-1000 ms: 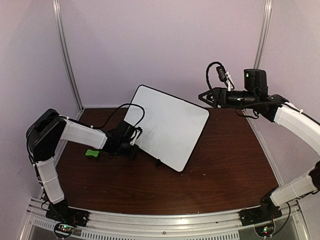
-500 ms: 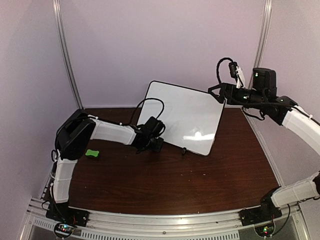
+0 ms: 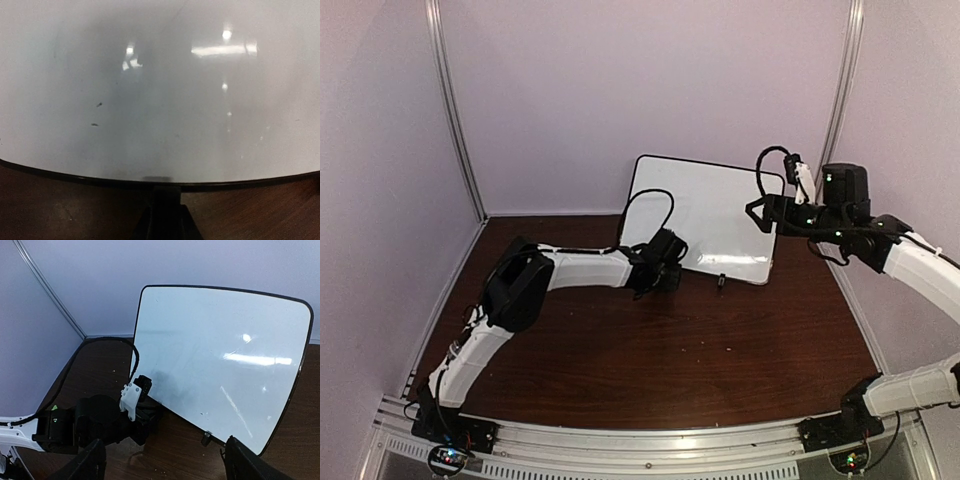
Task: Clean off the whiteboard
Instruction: Move to the corner of the board, then move the whiteboard to the corner of the board.
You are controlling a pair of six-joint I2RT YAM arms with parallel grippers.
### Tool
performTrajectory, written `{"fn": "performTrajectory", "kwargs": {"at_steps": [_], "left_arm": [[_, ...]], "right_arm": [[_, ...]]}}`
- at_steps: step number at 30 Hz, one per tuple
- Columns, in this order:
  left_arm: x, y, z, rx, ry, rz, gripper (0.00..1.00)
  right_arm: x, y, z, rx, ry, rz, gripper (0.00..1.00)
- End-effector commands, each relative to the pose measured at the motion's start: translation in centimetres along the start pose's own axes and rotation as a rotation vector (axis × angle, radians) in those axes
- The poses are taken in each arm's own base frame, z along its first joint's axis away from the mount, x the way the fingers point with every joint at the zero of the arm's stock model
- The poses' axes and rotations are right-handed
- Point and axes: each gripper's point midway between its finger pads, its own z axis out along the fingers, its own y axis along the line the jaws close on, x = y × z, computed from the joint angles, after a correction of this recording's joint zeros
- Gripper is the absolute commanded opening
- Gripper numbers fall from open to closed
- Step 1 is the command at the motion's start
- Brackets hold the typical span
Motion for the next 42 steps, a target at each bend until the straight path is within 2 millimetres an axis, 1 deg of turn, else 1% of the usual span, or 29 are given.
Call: {"fn": "performTrajectory", "kwargs": {"at_steps": [1, 4, 6, 9, 13, 15, 19, 21, 22, 23, 25, 26, 29, 30, 31, 34, 35, 36, 37, 40, 42], "left_arm": [[-2.9, -4.3, 0.0, 0.136, -0.107, -0.090, 0.00], [-3.4, -6.4, 0.1, 0.190, -0.133, -0.095, 0.00], [-3.5, -7.4, -0.2, 0.217, -0.145, -0.093, 0.07], [-3.4, -8.2, -0.7, 0.237, -0.146, -0.083, 0.18], [-3.1, -8.0, -1.6, 0.251, -0.146, -0.086, 0.25], [-2.9, -7.6, -2.2, 0.256, -0.144, -0.087, 0.30], [-3.2, -6.6, -3.8, 0.249, -0.165, -0.095, 0.48], [-2.9, -6.1, -4.4, 0.245, -0.167, -0.095, 0.53], [-2.9, -5.8, -4.7, 0.240, -0.167, -0.095, 0.56], [-2.8, -5.5, -5.0, 0.233, -0.166, -0.095, 0.57], [-2.0, -4.3, -5.8, 0.212, -0.161, -0.101, 0.62], [-2.6, -3.9, -7.1, 0.214, -0.182, -0.112, 0.64], [-2.5, -1.6, -9.3, 0.175, -0.219, -0.126, 0.70], [-2.4, -0.8, -9.9, 0.155, -0.233, -0.131, 0.74], [-2.4, 0.0, -10.6, 0.136, -0.248, -0.136, 0.81], [-2.3, 2.4, -12.3, 0.073, -0.289, -0.144, 0.95], [-2.3, 3.1, -12.8, 0.053, -0.300, -0.142, 0.97], [-1.9, 4.0, -13.2, 0.024, -0.309, -0.138, 0.98], [-2.3, 4.5, -13.8, 0.007, -0.328, -0.143, 0.98], [-2.1, 6.5, -15.2, -0.040, -0.352, -0.148, 0.98], [-2.1, 7.4, -16.2, -0.047, -0.364, -0.158, 0.98]], "right_arm": [[2.3, -1.8, 0.8, 0.052, 0.020, 0.053, 0.82], [4.7, -2.9, 1.8, 0.078, 0.056, 0.073, 0.81], [6.2, -3.4, 2.6, 0.085, 0.083, 0.084, 0.80], [8.4, -4.3, 3.8, 0.101, 0.130, 0.095, 0.80], [10.3, -5.2, 5.2, 0.120, 0.157, 0.112, 0.78], [11.0, -5.7, 5.8, 0.130, 0.160, 0.115, 0.76], [12.7, -6.9, 7.0, 0.172, 0.187, 0.118, 0.73], [13.8, -7.4, 7.5, 0.188, 0.209, 0.128, 0.71], [14.3, -7.6, 7.8, 0.194, 0.223, 0.132, 0.71], [14.3, -7.6, 8.2, 0.191, 0.218, 0.133, 0.70], [14.9, -7.9, 8.7, 0.205, 0.230, 0.132, 0.68], [15.2, -8.2, 9.0, 0.214, 0.240, 0.134, 0.68], [16.0, -8.7, 9.7, 0.229, 0.255, 0.136, 0.66], [16.2, -8.9, 9.9, 0.238, 0.260, 0.136, 0.66], [16.5, -9.1, 10.2, 0.248, 0.267, 0.137, 0.66], [17.1, -9.8, 11.0, 0.275, 0.278, 0.140, 0.65], [17.3, -10.0, 11.3, 0.284, 0.281, 0.141, 0.65], [17.6, -10.3, 11.7, 0.295, 0.285, 0.143, 0.64], [17.7, -10.4, 12.0, 0.300, 0.284, 0.144, 0.64], [17.9, -11.0, 12.9, 0.329, 0.280, 0.142, 0.61], [17.9, -11.3, 13.4, 0.344, 0.275, 0.142, 0.59]]}}
